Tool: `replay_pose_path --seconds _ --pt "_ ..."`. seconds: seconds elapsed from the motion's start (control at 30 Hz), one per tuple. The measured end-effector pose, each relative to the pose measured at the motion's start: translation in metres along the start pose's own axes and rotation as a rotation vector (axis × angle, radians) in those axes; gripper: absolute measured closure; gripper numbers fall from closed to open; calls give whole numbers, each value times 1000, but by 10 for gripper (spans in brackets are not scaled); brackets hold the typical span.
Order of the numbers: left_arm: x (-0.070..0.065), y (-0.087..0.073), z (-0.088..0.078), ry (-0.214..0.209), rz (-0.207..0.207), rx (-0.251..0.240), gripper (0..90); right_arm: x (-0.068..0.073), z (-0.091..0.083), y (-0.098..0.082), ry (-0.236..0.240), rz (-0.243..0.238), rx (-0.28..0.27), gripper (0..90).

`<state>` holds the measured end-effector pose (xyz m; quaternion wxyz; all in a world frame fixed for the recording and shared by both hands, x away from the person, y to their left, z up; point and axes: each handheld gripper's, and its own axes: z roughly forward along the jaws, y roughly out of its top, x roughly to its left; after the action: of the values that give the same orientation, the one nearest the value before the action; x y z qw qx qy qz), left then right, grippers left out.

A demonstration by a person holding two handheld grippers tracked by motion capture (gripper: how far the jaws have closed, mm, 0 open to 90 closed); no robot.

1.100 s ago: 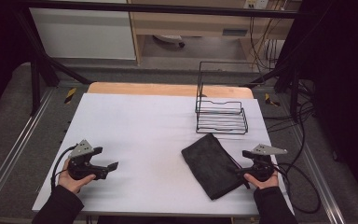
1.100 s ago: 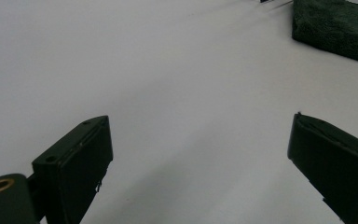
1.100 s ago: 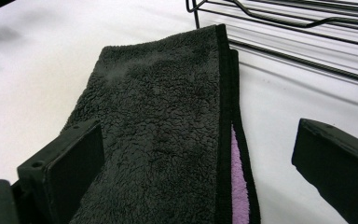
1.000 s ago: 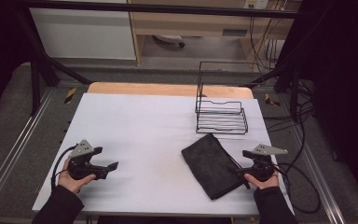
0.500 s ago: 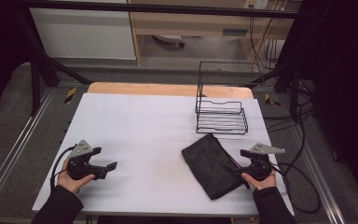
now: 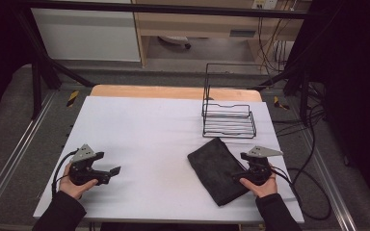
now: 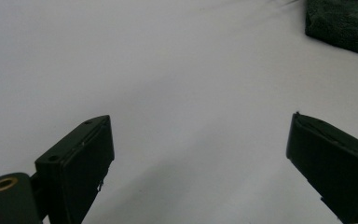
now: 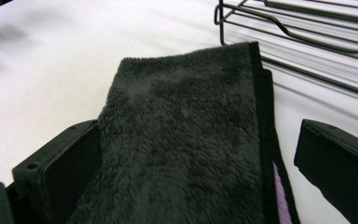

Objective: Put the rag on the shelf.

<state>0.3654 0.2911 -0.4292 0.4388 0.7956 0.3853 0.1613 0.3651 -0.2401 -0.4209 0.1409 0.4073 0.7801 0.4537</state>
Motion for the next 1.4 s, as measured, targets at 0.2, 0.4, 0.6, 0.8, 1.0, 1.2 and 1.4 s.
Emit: replay_pose_path --seconds 0.2,0.4,0.6,0.8,1.0,1.2,1.4 --pt "0 0 0 4 0 -1 74 14 8 11 -1 -23 1 18" --pt "1 0 -1 14 -3 -3 76 35 23 25 -7 -48 10 36" --pt "1 0 -1 18 -4 -2 76 55 43 37 9 -82 43 84" --pt "1 0 -1 18 -3 -1 77 74 73 44 -16 -134 108 273" --pt "1 0 0 18 2 2 79 80 95 44 -24 -140 139 419" --pt "0 0 0 18 2 2 82 80 113 34 -99 -192 191 594" --pt "0 0 0 18 3 3 83 81 115 31 -141 -228 185 750"
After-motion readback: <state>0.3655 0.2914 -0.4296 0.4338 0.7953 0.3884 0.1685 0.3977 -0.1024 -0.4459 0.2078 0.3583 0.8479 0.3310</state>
